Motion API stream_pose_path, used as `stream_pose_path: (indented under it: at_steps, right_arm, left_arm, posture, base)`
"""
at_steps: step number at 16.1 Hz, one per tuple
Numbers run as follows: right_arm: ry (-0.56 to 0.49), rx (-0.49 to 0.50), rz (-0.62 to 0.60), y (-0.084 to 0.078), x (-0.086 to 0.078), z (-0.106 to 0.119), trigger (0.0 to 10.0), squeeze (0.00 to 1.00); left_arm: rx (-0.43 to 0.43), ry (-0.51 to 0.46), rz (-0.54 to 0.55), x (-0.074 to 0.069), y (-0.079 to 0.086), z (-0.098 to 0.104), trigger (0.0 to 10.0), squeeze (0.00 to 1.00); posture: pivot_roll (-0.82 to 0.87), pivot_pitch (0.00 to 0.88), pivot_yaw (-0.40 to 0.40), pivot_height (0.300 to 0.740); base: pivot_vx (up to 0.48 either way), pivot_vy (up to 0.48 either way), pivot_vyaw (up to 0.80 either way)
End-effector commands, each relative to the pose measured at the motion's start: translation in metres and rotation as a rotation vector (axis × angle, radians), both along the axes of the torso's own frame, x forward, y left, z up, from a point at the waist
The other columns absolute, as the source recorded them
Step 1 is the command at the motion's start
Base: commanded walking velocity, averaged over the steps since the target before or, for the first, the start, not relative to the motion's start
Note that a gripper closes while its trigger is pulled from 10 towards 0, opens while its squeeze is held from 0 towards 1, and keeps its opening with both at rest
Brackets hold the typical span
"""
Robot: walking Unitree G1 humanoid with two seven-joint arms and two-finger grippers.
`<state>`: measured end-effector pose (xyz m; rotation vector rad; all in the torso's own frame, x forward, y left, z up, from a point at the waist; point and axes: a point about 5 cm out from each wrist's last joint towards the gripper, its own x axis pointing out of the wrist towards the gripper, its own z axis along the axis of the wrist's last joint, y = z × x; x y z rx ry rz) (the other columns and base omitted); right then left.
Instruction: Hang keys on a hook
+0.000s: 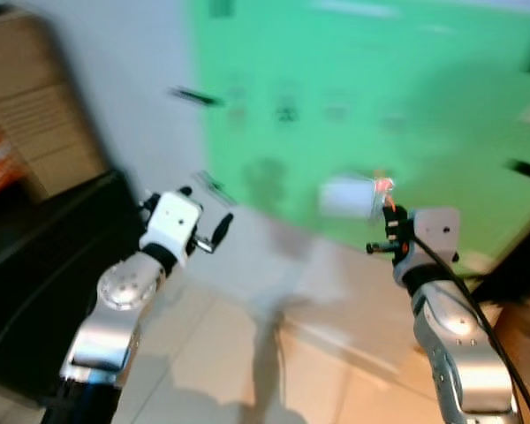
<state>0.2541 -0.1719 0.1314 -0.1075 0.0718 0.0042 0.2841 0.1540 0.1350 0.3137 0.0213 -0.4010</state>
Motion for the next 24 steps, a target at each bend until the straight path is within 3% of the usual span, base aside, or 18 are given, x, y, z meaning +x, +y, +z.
stream_pose_path:
  at_steps: [1,5,7,10,15,24]
  right_arm:
    - [-0.005,-0.008,0.004,-0.003,0.002,0.002,10.0,0.0]
    - [-0.006,-0.059,0.175,0.006,0.001,0.005,10.0,0.0]
    - [-0.024,-0.016,0.281,0.011,-0.002,0.01,10.0,0.0]
    - [-0.024,0.018,0.551,0.029,-0.017,0.017,10.0,0.0]
    - [-0.058,-0.021,0.61,0.033,-0.009,0.029,10.0,0.0]
    - [-0.062,0.0,0.562,0.042,0.036,0.05,10.0,0.0]
  left_arm:
    - [0.001,-0.01,-0.034,0.001,-0.008,0.003,10.0,0.0]
    - [0.002,-0.012,-0.043,0.002,-0.008,0.004,10.0,0.0]
    - [0.004,-0.013,-0.047,0.001,-0.008,0.004,10.0,0.0]
    - [0.009,-0.009,-0.063,-0.003,-0.007,0.002,10.0,0.0]
    - [-0.002,-0.007,-0.117,-0.005,-0.009,0.004,10.0,0.0]
    - [0.003,0.062,-0.303,-0.018,-0.017,0.001,10.0,0.0]
  posture:
    - [-0.07,0.0,0.021,0.74]
    - [-0.07,0.0,0.026,0.74]
    - [-0.07,0.0,0.024,0.74]
    - [-0.07,0.0,0.023,0.74]
    - [-0.07,0.0,0.02,0.74]
    - [-0.06,0.0,0.023,0.74]
  base:
    - [0.326,0.0,-0.8]
    - [0.316,0.0,-0.11]
    - [0.278,0.0,0.0]
    - [0.0,0.0,0.0]
    - [0.0,0.0,0.0]
    - [0.0,0.0,0.0]
